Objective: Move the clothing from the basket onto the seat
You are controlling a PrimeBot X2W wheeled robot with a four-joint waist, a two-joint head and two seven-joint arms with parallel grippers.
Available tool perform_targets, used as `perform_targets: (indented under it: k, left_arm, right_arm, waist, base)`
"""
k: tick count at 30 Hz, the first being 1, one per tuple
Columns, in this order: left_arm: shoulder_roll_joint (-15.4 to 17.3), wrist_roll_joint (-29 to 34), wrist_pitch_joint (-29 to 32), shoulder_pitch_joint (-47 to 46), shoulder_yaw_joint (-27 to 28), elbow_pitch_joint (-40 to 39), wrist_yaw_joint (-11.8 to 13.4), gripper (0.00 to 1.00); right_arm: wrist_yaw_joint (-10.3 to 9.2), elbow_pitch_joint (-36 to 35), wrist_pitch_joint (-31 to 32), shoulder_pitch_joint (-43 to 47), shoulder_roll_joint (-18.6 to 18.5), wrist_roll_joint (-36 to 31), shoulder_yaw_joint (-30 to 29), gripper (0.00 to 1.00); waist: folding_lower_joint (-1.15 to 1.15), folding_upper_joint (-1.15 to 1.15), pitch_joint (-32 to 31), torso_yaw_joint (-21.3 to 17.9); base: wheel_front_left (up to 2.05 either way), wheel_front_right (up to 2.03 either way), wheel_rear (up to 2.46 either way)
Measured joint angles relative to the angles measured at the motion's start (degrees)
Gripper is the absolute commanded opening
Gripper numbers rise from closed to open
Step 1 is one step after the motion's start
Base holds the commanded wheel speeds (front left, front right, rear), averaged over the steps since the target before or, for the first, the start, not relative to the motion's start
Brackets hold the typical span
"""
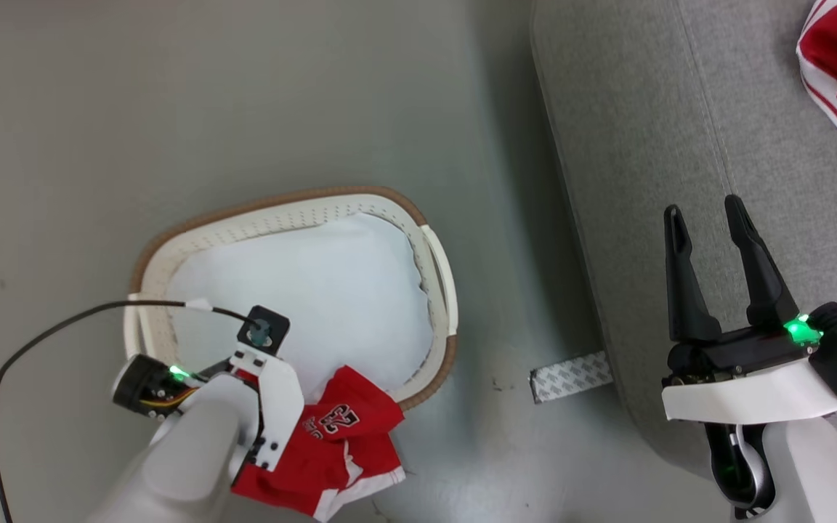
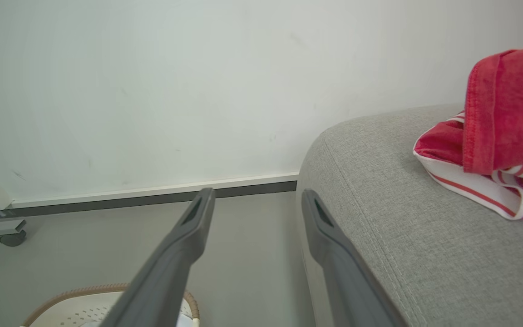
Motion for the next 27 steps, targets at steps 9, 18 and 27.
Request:
perform_targets:
  k: [9,18,27]
  left_arm:
    - [0.74,1.45,1.04,-3.44,-2.18,4.43,0.47,1.0]
    - [1.87,2.58,2.15,-6.19,-3.7,6.48,0.08,1.0]
    - [1.48,2.2,5.35,-8.08,-4.39,7.83,-1.59,1.0]
  right_arm:
    - [0.0,-0.86,0.0,-0.69,-0.01,1.11,0.96,1.0]
    - [0.0,-1.56,0.0,-1.49,-0.01,2.65,1.27,1.0]
    - [0.0,-1.65,0.0,-2.02,-0.01,2.92,1.66,1.0]
  waist:
    - [-0.01,0.0,3.84,-1.83]
    - [-0.01,0.0,6.16,-2.65]
    - [-0.01,0.0,7.17,-2.55]
  base:
    - [0.0,0.0,0.0]
    - [0.0,0.0,0.0]
    - [0.0,0.0,0.0]
